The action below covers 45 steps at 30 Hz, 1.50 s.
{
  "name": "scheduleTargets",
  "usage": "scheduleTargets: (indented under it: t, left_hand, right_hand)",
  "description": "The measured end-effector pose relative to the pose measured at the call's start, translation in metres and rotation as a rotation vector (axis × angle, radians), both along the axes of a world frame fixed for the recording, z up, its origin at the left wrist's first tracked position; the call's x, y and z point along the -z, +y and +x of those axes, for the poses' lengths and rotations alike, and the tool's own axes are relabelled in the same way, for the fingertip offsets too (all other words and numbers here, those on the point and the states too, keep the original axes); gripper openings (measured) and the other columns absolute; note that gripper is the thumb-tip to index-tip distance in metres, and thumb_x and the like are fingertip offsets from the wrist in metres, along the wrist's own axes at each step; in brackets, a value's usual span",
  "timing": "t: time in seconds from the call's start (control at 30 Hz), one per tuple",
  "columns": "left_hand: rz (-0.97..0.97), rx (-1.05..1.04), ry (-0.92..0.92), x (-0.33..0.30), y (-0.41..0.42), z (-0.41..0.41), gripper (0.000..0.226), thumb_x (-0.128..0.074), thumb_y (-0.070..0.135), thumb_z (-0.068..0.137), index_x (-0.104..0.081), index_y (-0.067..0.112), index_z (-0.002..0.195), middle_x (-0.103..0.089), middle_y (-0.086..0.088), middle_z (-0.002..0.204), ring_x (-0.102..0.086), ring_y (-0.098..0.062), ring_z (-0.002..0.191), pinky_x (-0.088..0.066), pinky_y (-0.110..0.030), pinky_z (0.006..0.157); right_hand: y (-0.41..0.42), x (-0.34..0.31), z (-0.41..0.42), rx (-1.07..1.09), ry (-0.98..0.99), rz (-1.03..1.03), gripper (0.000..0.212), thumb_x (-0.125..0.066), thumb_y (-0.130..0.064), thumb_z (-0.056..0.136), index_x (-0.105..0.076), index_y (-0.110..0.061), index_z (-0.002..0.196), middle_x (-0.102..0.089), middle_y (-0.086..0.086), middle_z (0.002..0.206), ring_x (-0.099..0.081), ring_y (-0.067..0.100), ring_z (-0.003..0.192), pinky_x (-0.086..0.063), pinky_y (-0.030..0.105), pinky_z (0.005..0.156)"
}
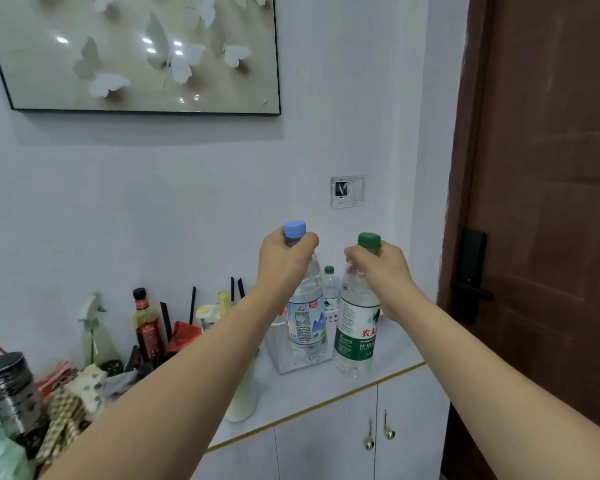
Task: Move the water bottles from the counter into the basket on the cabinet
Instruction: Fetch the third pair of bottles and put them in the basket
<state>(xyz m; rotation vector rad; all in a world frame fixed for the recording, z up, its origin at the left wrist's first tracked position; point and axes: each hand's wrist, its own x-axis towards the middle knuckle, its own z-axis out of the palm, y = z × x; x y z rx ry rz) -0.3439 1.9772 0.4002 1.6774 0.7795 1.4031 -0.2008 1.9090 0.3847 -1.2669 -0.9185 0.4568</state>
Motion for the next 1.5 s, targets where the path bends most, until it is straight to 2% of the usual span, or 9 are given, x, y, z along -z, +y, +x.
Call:
scheduleTargets:
  t: [0.17,0.3,0.47,0.7,0.97,1.23,1.3,1.4,1.5]
  left_hand:
    - [-0.011,-0.005,0.014,-0.004,0.055,0.022,0.029,-0.062,0.023,0.077,-0.058,-0.004,0.087,-0.058,-0.005,0.070,-0.051,-0.014,0.063,-0.045,-0.030,0.060]
    - [-0.016,-0.029,0.057,-0.013,0.098,0.039,0.023,-0.062,0.025,0.078,-0.057,0.003,0.082,-0.052,-0.002,0.069,-0.046,-0.012,0.060,-0.040,-0.029,0.057]
    - [0.032,-0.196,0.297,-0.019,0.166,0.062,0.026,-0.059,0.041,0.074,-0.052,0.017,0.069,-0.051,0.002,0.071,-0.045,-0.017,0.066,-0.038,-0.032,0.060]
    - [-0.090,-0.158,0.393,0.001,0.239,0.072,0.024,-0.068,0.037,0.084,-0.062,0.015,0.089,-0.055,0.002,0.071,-0.048,-0.013,0.059,-0.040,-0.022,0.051]
    - [-0.340,0.028,0.771,0.040,0.296,0.068,0.045,-0.080,0.033,0.080,-0.065,0.013,0.118,-0.066,-0.004,0.113,-0.063,-0.022,0.103,-0.057,-0.026,0.057]
    - [-0.424,0.122,1.002,0.099,0.331,0.061,0.035,-0.083,0.025,0.079,-0.065,0.015,0.108,-0.064,-0.006,0.103,-0.064,-0.021,0.081,-0.059,-0.028,0.062]
    - [-0.353,0.137,1.146,0.108,0.337,0.061,0.031,-0.083,0.023,0.078,-0.065,0.021,0.103,-0.063,-0.005,0.098,-0.063,-0.018,0.071,-0.058,-0.030,0.064]
    - [-0.139,0.142,1.464,0.125,0.338,0.065,0.034,-0.081,0.030,0.076,-0.064,0.029,0.106,-0.061,0.003,0.104,-0.060,-0.016,0.085,-0.047,-0.027,0.068]
    - [-0.080,0.137,1.529,0.133,0.340,0.068,0.037,-0.080,0.034,0.075,-0.062,0.024,0.106,-0.060,0.004,0.102,-0.058,-0.017,0.086,-0.043,-0.029,0.067]
  right_hand:
    - [0.053,-0.002,0.024,-0.004,-0.046,0.010,0.012,-0.068,-0.024,0.079,-0.062,-0.013,0.078,-0.063,-0.001,0.069,-0.060,0.003,0.054,-0.047,0.026,0.060]
    - [0.099,-0.005,0.045,0.011,-0.097,0.017,0.016,-0.065,-0.028,0.078,-0.058,-0.015,0.074,-0.059,0.002,0.070,-0.053,0.016,0.062,-0.043,0.029,0.061]
    - [0.167,-0.010,0.073,-0.027,-0.167,0.027,0.018,-0.064,-0.030,0.081,-0.054,-0.019,0.071,-0.053,-0.004,0.068,-0.049,0.015,0.064,-0.040,0.028,0.060]
    - [0.252,0.021,0.098,0.051,-0.692,-0.313,0.039,-0.044,-0.068,0.075,-0.053,-0.030,0.080,-0.049,0.001,0.098,-0.055,0.026,0.088,-0.047,0.036,0.073]
    - [0.304,0.084,0.106,-0.226,-0.549,-0.526,0.044,-0.061,-0.067,0.071,-0.054,-0.023,0.068,-0.057,-0.004,0.057,-0.060,0.017,0.046,-0.041,0.022,0.045]
    - [0.336,0.143,0.107,-0.341,-0.603,-0.561,0.041,-0.073,-0.054,0.072,-0.051,-0.023,0.058,-0.052,-0.009,0.055,-0.051,0.006,0.047,-0.034,0.024,0.044]
    - [0.339,0.156,0.105,-0.378,-0.609,-0.568,0.043,-0.074,-0.050,0.073,-0.049,-0.021,0.055,-0.047,-0.009,0.051,-0.047,0.007,0.047,-0.032,0.024,0.044]
    - [0.343,0.174,0.103,-0.436,-0.600,-0.576,0.036,-0.076,-0.045,0.073,-0.054,-0.021,0.057,-0.050,-0.009,0.050,-0.049,0.008,0.049,-0.036,0.025,0.048]
    - [0.345,0.180,0.100,-0.447,-0.596,-0.549,0.034,-0.076,-0.042,0.072,-0.054,-0.022,0.056,-0.050,-0.009,0.049,-0.049,0.006,0.049,-0.035,0.025,0.048]
